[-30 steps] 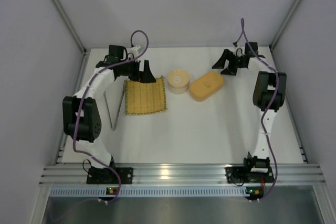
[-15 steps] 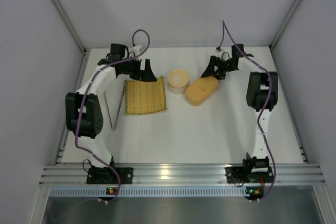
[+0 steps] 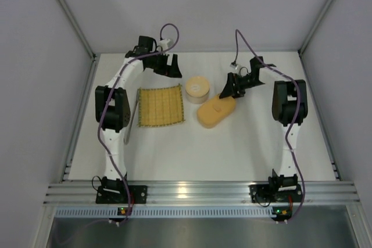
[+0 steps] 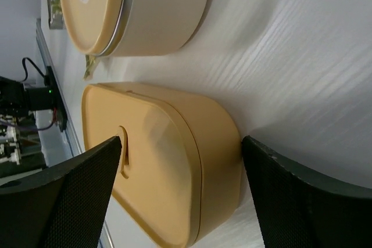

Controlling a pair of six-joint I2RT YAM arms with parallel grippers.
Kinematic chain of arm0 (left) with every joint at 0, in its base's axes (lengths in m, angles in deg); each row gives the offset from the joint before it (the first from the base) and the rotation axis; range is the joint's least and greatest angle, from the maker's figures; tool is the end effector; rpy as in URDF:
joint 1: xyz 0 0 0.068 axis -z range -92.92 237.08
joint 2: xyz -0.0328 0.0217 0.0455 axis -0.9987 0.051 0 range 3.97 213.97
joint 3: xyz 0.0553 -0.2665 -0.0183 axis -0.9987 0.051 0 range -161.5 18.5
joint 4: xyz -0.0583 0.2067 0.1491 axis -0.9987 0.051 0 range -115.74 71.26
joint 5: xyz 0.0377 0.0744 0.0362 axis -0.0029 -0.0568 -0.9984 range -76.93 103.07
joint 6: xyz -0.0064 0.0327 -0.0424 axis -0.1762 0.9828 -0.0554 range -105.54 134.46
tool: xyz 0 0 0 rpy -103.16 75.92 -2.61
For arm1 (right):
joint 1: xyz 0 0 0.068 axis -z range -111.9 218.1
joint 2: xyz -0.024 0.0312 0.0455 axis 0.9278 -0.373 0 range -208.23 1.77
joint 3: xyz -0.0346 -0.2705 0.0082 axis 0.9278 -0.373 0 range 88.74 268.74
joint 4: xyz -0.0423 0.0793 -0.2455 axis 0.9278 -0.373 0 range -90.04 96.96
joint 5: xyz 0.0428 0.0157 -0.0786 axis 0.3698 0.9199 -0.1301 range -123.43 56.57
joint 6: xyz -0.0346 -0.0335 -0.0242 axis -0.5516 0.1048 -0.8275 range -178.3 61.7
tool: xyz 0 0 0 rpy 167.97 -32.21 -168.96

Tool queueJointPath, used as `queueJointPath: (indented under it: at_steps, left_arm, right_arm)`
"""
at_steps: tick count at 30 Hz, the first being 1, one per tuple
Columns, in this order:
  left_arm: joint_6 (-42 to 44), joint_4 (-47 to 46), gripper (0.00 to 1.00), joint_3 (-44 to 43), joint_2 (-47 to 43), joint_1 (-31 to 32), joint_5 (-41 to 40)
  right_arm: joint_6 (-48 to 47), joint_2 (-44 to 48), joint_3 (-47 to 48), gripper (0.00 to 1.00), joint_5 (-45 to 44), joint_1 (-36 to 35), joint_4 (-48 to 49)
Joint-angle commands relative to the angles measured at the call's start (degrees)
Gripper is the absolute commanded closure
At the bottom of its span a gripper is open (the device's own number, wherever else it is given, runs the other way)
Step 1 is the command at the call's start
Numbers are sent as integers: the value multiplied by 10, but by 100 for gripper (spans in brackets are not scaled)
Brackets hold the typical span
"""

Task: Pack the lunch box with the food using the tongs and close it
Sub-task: Move the packing box to the center of the board.

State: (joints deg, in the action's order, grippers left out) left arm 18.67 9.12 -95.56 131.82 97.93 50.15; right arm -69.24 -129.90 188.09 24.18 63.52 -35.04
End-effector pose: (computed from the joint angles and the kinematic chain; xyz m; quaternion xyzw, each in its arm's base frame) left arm 0.4889 -0.1156 0.2449 0.2276 0.8646 -0.3164 0.3170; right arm 0.4559 0.0667 0.1408 -0.1823 0.8513 0.4699 0.1458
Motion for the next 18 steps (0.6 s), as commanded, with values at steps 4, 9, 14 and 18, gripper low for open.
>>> queueJointPath:
  at_steps: [4, 9, 14, 18]
  left_arm:
    - [-39, -66, 2, -58, 46, 27, 17]
    - [-88, -116, 2, -56, 66, 44, 47]
    - [-126, -163, 4, -57, 99, 56, 83]
    - [-152, -175, 7, -58, 119, 58, 118]
  right_arm:
    - [-46, 44, -113, 21, -16, -39, -34]
    - [-54, 103, -204, 24, -19, -39, -12]
    - [-58, 151, -290, 33, -8, -39, -13]
    - [-92, 194, -325, 35, 4, -39, -48]
